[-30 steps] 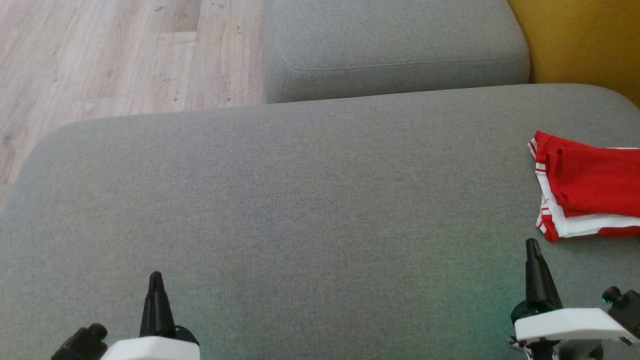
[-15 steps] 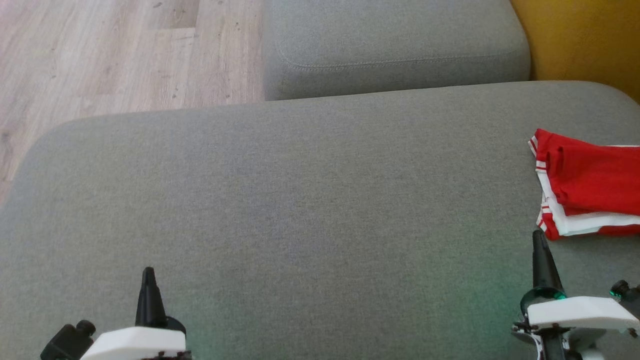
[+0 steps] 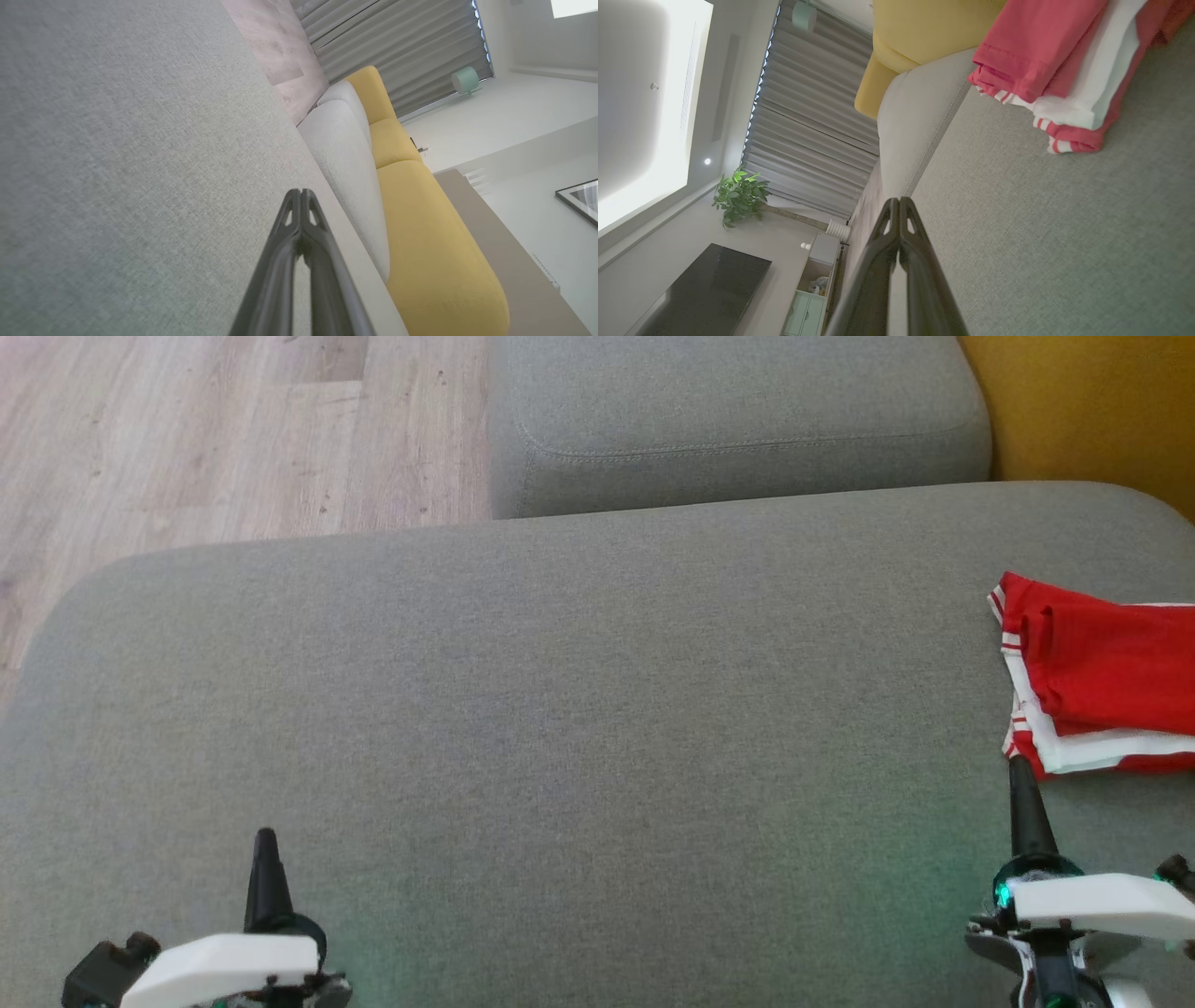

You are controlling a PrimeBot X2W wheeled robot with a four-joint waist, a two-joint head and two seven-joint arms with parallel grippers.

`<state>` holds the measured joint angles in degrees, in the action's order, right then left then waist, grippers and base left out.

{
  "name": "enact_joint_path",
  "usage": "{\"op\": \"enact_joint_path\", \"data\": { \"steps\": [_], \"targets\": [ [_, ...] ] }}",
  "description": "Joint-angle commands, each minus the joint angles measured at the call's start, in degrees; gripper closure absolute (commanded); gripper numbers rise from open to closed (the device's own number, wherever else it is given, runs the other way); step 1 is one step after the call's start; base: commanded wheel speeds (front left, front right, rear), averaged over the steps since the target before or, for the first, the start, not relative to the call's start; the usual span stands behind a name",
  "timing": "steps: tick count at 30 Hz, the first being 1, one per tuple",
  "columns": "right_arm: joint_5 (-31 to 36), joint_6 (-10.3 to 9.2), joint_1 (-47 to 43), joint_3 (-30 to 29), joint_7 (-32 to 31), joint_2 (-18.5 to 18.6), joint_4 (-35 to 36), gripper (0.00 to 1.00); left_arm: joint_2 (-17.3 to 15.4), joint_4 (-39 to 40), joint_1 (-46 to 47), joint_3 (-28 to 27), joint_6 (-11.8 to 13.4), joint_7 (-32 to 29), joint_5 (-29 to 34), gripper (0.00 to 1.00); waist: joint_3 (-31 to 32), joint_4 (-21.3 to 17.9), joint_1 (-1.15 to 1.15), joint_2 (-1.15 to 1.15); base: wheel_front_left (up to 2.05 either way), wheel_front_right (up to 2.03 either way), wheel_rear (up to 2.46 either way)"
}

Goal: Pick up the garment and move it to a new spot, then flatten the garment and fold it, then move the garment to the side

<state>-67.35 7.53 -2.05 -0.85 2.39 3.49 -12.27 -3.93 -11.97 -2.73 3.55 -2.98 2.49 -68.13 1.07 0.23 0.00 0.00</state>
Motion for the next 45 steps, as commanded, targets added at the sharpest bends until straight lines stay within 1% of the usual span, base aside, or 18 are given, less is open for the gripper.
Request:
{"op": "enact_joint_path", "data": {
  "steps": [1, 40, 45],
  "targets": [
    [-1.9, -0.03, 3.0, 0.4, -0.6, 1.0, 1.4, 1.00, -0.9, 1.5, 3.4, -2.1, -0.5, -0.5, -1.7, 1.00, 0.0, 0.0, 0.00, 0.00, 0.00, 0.00, 0.00],
    [-26.6, -0.04, 8.0, -3.4, -7.1, 1.0, -1.6, 1.00, -0.7, -1.9, 8.7, -7.6, -4.5, -7.0, -26.0, 1.00, -1.3, -0.2, 0.00, 0.00, 0.00, 0.00, 0.00],
    [-26.5, -0.04, 8.0, -3.6, -7.2, 0.9, -1.6, 1.00, -0.6, -2.0, 8.7, -7.8, -4.5, -7.1, -25.9, 1.00, -1.3, -0.2, 0.00, 0.00, 0.00, 0.00, 0.00]
  ]
}}
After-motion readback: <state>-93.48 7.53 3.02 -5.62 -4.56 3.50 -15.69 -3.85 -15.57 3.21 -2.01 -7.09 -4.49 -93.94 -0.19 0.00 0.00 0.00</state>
